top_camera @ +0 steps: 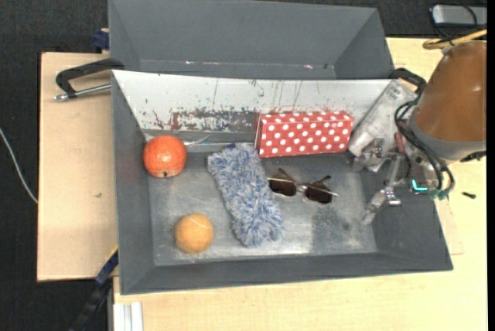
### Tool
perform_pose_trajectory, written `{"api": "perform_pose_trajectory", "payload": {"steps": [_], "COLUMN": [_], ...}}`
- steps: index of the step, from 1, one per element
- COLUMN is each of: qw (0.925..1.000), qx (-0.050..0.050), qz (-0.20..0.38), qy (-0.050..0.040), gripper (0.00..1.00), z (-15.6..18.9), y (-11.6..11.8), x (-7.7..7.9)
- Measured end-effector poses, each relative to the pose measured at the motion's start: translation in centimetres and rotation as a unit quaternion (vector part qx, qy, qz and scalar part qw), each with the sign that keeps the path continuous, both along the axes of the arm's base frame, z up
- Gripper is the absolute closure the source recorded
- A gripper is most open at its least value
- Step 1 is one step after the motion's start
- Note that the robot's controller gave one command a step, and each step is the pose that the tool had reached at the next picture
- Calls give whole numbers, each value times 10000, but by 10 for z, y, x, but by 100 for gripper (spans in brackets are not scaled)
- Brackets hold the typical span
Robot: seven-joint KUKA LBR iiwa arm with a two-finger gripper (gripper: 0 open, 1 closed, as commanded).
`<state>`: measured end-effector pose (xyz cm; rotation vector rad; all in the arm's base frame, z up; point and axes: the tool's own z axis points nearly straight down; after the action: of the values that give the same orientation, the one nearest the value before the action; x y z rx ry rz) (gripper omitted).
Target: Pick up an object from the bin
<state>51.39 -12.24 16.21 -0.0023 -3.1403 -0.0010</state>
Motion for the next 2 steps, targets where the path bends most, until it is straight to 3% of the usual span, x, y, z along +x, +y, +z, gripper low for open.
{"api": "perform_pose_trajectory", "payload": {"steps": [1, 2], "qw": [10000, 9995], "qx": [-3, 6], "qz": [5, -322], "qy": [-15, -38], "gripper": [0, 100], "z": [1, -87], "y": [0, 82], "x": [1, 2]}}
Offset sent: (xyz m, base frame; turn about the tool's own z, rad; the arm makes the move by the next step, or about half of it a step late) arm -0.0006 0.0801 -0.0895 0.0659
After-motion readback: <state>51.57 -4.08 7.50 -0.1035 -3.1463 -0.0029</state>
